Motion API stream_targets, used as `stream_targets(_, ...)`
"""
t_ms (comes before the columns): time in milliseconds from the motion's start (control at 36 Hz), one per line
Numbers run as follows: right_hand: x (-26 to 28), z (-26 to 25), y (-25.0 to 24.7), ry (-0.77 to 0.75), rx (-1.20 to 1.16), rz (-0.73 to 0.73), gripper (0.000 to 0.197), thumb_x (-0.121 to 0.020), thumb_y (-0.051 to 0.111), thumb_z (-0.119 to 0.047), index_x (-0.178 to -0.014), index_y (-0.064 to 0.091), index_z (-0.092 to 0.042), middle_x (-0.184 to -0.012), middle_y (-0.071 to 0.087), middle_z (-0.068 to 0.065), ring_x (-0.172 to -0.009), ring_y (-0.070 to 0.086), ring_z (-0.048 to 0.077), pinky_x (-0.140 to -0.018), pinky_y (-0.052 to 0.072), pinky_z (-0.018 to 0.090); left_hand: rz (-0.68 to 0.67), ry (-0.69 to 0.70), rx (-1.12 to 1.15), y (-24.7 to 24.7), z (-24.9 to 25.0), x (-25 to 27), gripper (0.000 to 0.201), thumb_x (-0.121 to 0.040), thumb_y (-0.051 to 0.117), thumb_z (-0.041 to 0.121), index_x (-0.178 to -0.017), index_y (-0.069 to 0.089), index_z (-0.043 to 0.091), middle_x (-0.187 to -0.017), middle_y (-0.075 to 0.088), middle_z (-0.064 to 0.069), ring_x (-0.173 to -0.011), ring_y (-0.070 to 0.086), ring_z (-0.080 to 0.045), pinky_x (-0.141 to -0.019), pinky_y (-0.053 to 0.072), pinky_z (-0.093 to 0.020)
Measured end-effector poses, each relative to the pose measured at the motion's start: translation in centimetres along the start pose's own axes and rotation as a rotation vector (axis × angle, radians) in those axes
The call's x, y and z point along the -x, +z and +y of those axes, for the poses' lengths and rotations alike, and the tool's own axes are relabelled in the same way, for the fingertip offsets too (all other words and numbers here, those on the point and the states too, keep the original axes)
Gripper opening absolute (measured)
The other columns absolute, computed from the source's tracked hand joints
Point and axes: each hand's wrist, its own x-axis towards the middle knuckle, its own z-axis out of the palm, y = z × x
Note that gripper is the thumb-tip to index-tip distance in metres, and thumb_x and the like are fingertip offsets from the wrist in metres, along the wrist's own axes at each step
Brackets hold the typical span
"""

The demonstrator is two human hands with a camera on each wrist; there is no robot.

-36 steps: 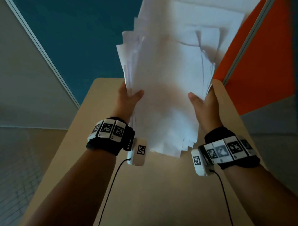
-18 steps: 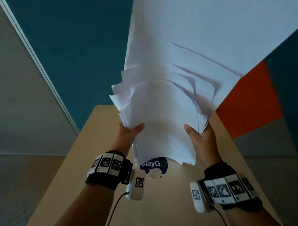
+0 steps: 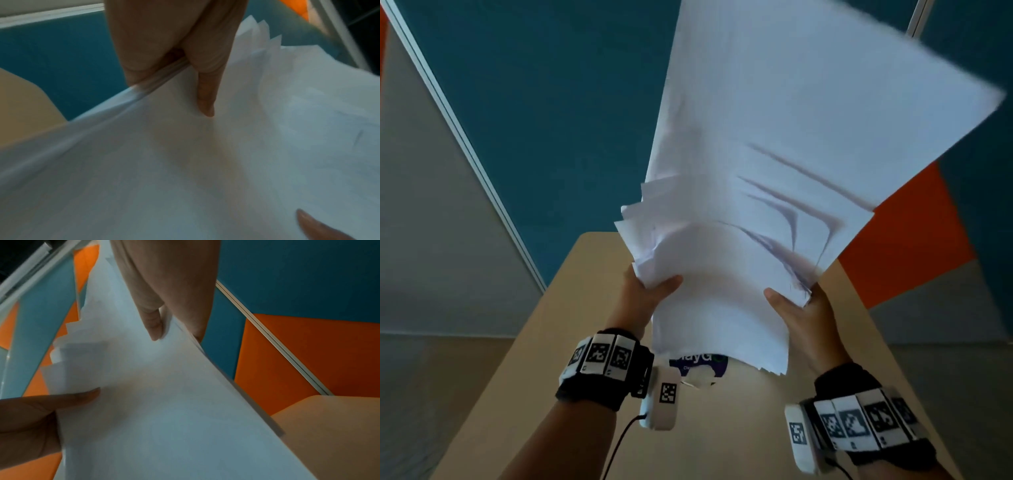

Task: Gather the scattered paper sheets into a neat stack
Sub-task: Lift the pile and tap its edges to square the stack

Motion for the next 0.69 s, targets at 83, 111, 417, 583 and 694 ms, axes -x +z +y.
stream_targets(83,0.4,1.0,-0.1,0.08,0.008,-0.053,0.03,-0.083,0.065,-0.005,-0.111,0.06,-0.015,-0.109,0.065,-0.002,-0.111,0.057,0.013,-0.084,0.044,0.001,0.026,-0.038,-0.046,-0.2,-1.5,0.3,0.045,-0.06,0.072,0.014,-0.104,0.061,0.014,-0.1,0.067,-0.006,-0.089,0.065,-0.02,-0.083,0.053,-0.041)
stream_targets(111,0.5,1.2,0.0,0.091,0.012,-0.057,0.031,-0.084,0.064,-0.005,-0.114,0.06,-0.011,-0.111,0.065,0.0,-0.112,0.058,0.014,-0.083,0.045,0.003,0.022,-0.043,-0.064,-0.3,-1.9,0.4,0.037,-0.061,0.072,0.015,-0.097,0.062,0.02,-0.095,0.067,-0.001,-0.082,0.067,-0.011,-0.079,0.054,-0.037)
stream_targets(417,1.5,-0.7,0.7,-0.017,-0.047,0.012,0.031,-0.082,0.065,0.0,-0.097,0.058,-0.027,-0.093,0.059,-0.022,-0.081,0.055,-0.029,-0.069,0.04,-0.007,0.064,0.089,-0.042,-1.5,-0.9,-0.5,0.059,-0.057,0.077,0.022,-0.111,0.059,0.005,-0.099,0.068,-0.006,-0.082,0.066,-0.011,-0.073,0.059,-0.026)
stream_targets(583,2.2,0.3,1.8,0.091,0.026,-0.022,0.018,-0.085,0.063,-0.008,-0.099,0.059,-0.019,-0.078,0.059,-0.016,-0.067,0.057,-0.013,-0.061,0.043,0.003,0.017,0.025,-0.105,-2.3,-1.8,-0.1,0.04,-0.065,0.067,0.017,-0.103,0.06,0.009,-0.085,0.065,0.003,-0.062,0.064,0.011,-0.059,0.053,-0.007)
stream_targets(694,2.6,-1.0,1.5,0.035,0.058,0.008,0.015,-0.085,0.063,-0.005,-0.094,0.058,-0.016,-0.043,0.054,-0.026,-0.047,0.053,-0.017,-0.048,0.039,0.0,0.033,0.061,-0.109,-3.1,-0.4,0.3,0.023,-0.078,0.067,0.001,-0.099,0.061,0.007,-0.083,0.067,0.0,-0.06,0.064,0.009,-0.061,0.055,-0.012)
